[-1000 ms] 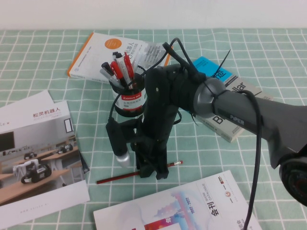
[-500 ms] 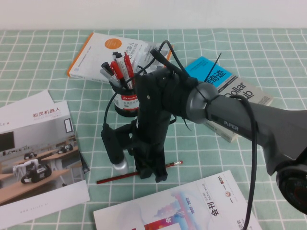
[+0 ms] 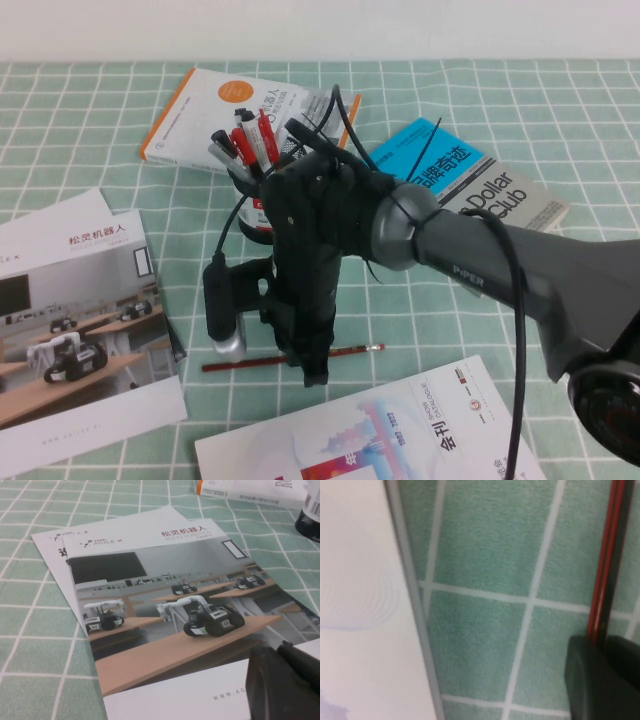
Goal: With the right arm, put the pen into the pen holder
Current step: Pick up the pen on the table, then place the pen onto the pen holder
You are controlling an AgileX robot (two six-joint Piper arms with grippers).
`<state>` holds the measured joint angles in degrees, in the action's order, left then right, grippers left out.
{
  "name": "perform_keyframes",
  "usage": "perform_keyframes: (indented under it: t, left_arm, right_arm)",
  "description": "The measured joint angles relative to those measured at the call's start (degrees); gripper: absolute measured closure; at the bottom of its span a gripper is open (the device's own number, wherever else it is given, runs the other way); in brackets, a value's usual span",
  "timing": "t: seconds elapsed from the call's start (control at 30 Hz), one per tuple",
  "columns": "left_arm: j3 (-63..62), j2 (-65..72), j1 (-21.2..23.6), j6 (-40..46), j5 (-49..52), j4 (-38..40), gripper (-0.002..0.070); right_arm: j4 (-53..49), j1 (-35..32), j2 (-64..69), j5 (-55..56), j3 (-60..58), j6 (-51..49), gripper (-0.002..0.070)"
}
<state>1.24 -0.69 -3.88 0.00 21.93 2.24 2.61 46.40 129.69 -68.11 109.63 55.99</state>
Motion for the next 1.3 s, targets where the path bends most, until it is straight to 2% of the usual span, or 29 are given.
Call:
perform_keyframes:
  t: [0.3, 0.47, 0.57, 0.7, 0.9, 1.1, 1.3]
  left_arm:
    - [0.0, 0.0, 0.0, 0.0, 0.0, 0.0, 0.068]
    - [0.0, 0.0, 0.0, 0.0, 0.0, 0.0, 0.068]
    - [0.0, 0.0, 0.0, 0.0, 0.0, 0.0, 0.068]
    - [0.0, 0.0, 0.0, 0.0, 0.0, 0.0, 0.068]
    - [0.0, 0.0, 0.0, 0.0, 0.0, 0.0, 0.068]
    - [0.0, 0.0, 0.0, 0.0, 0.0, 0.0, 0.068]
    - [0.0, 0.0, 0.0, 0.0, 0.0, 0.0, 0.068]
  right_arm:
    - [-3.0, -0.2, -7.7, -1.5, -0.7, -9.4, 0.0664]
    - [-3.0, -0.2, -19.0, 5.3, -6.1, -15.3, 0.0664]
    - [-2.6, -0.8, -27.2, 16.5, -14.5, -20.1, 0.0664]
    - [1.1, -2.4, -35.8, 38.4, -28.9, -27.0, 0.0664]
    - [11.4, -4.1, -39.2, 69.8, -42.3, -30.3, 0.0664]
    - [15.9, -4.1, -36.0, 92.5, -46.3, -31.9, 0.0664]
    - [13.7, -4.1, -28.8, 108.9, -46.3, -41.8, 0.0664]
